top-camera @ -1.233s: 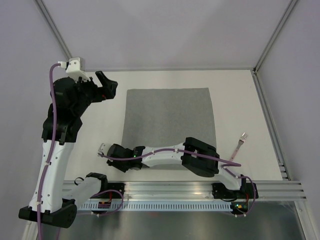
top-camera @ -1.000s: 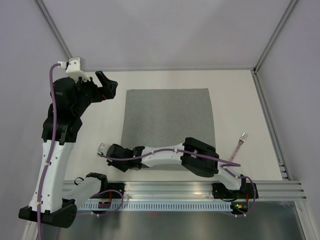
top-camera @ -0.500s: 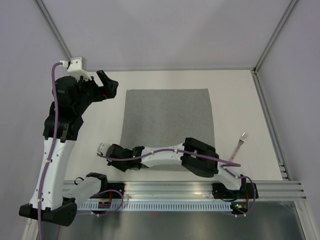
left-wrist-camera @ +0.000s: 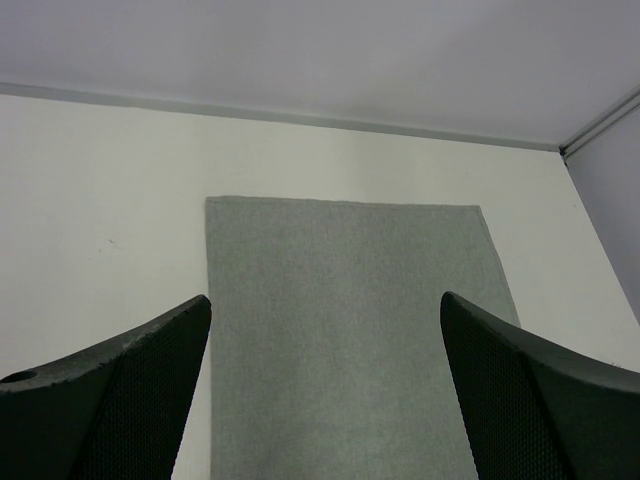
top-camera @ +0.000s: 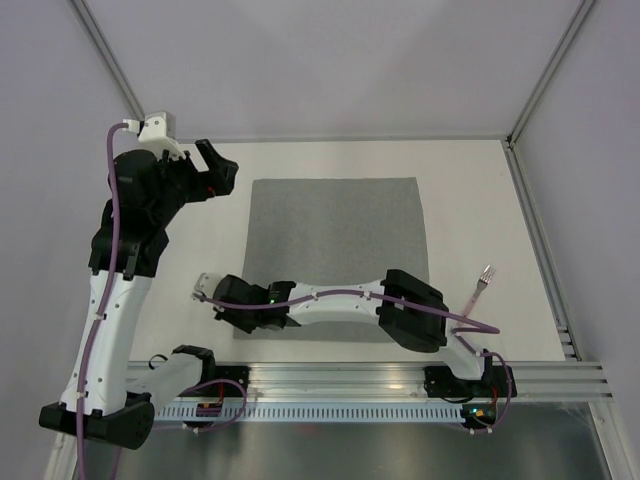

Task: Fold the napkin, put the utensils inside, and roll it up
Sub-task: Fold the napkin at the center of the board.

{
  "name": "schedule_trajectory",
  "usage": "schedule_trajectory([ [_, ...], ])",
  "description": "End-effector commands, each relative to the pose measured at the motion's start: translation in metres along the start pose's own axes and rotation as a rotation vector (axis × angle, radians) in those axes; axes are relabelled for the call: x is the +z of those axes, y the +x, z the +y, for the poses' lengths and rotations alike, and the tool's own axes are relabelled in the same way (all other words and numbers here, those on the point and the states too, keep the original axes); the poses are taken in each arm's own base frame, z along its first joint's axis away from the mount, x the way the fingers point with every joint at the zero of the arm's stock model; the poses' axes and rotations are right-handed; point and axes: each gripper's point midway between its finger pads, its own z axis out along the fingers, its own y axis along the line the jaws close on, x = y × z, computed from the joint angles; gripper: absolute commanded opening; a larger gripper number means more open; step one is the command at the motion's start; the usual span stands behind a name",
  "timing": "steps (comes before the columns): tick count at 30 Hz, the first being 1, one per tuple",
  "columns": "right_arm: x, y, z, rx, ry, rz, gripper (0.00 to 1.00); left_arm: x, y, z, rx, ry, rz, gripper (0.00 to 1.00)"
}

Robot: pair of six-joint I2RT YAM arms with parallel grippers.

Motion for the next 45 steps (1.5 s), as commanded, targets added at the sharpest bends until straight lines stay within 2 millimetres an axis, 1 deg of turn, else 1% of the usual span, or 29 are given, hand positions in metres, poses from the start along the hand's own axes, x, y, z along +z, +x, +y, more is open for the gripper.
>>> schedule_trajectory([
  [1,-0.049,-0.064,-0.011,0.014,0.009,-0.144,0.0,0.003,-0.001,-0.001,0.01,0.011,-0.007,1.0],
  [3,-0.056,-0.072,-0.02,0.016,0.025,-0.16,0.0,0.005,0.001,0.0,0.01,0.009,-0.001,1.0],
  [5,-0.058,-0.075,-0.027,0.024,0.031,-0.164,0.0,0.004,0.002,0.0,0.013,0.012,-0.003,1.0],
  [6,-0.058,-0.073,-0.033,0.03,0.036,-0.157,0.0,0.004,0.002,0.0,0.014,0.012,-0.003,1.0],
  [7,-0.057,-0.071,-0.034,0.034,0.034,-0.149,0.0,0.005,0.003,0.001,0.016,0.009,-0.001,1.0],
  [10,-0.048,-0.06,-0.022,0.054,-0.023,-0.113,0.04,0.004,0.005,0.001,0.018,0.012,0.0,1.0],
  [11,-0.044,-0.058,-0.019,0.054,-0.029,-0.105,0.11,0.003,0.004,0.001,0.018,0.012,-0.005,1.0],
  [12,-0.037,-0.049,-0.009,0.041,-0.043,-0.081,0.14,0.004,0.005,0.001,0.016,0.015,-0.003,1.0],
  [13,-0.034,-0.047,-0.004,0.031,-0.046,-0.075,0.19,0.004,0.005,0.0,0.016,0.016,-0.002,1.0],
  [14,-0.028,-0.044,0.002,0.018,-0.05,-0.068,0.25,0.004,0.005,0.0,0.016,0.017,-0.004,1.0],
  [15,-0.027,-0.042,0.012,0.006,-0.063,-0.063,0.27,0.004,0.005,0.001,0.018,0.016,-0.002,1.0],
  [19,-0.021,-0.045,0.026,-0.002,-0.076,-0.066,0.31,0.004,0.006,0.0,0.018,0.02,0.001,1.0],
  [22,-0.016,-0.038,0.03,-0.008,-0.055,-0.043,0.36,0.004,0.006,0.0,0.014,0.023,0.002,1.0],
  [23,-0.011,-0.029,0.033,-0.016,-0.047,-0.022,0.39,0.004,0.007,-0.001,0.014,0.024,0.002,1.0],
  [25,-0.008,-0.023,0.036,-0.015,-0.044,-0.006,0.4,0.004,0.008,-0.001,0.013,0.026,0.006,1.0],
  [26,-0.003,-0.015,0.036,-0.018,-0.038,0.014,0.4,0.005,0.008,-0.001,0.013,0.026,0.007,1.0],
  [27,-0.002,-0.013,0.039,-0.02,-0.037,0.017,0.4,0.005,0.008,-0.001,0.011,0.025,0.007,1.0],
  [32,0.008,-0.004,0.038,-0.03,-0.006,0.049,0.41,0.005,0.009,0.0,0.011,0.024,0.01,1.0],
  [39,0.019,0.011,0.039,-0.029,-0.007,0.089,0.42,0.005,0.008,-0.001,0.009,0.024,0.008,1.0],
  [45,0.025,0.017,0.039,-0.038,-0.002,0.1,0.44,0.006,0.009,0.0,0.011,0.024,0.01,1.0],
])
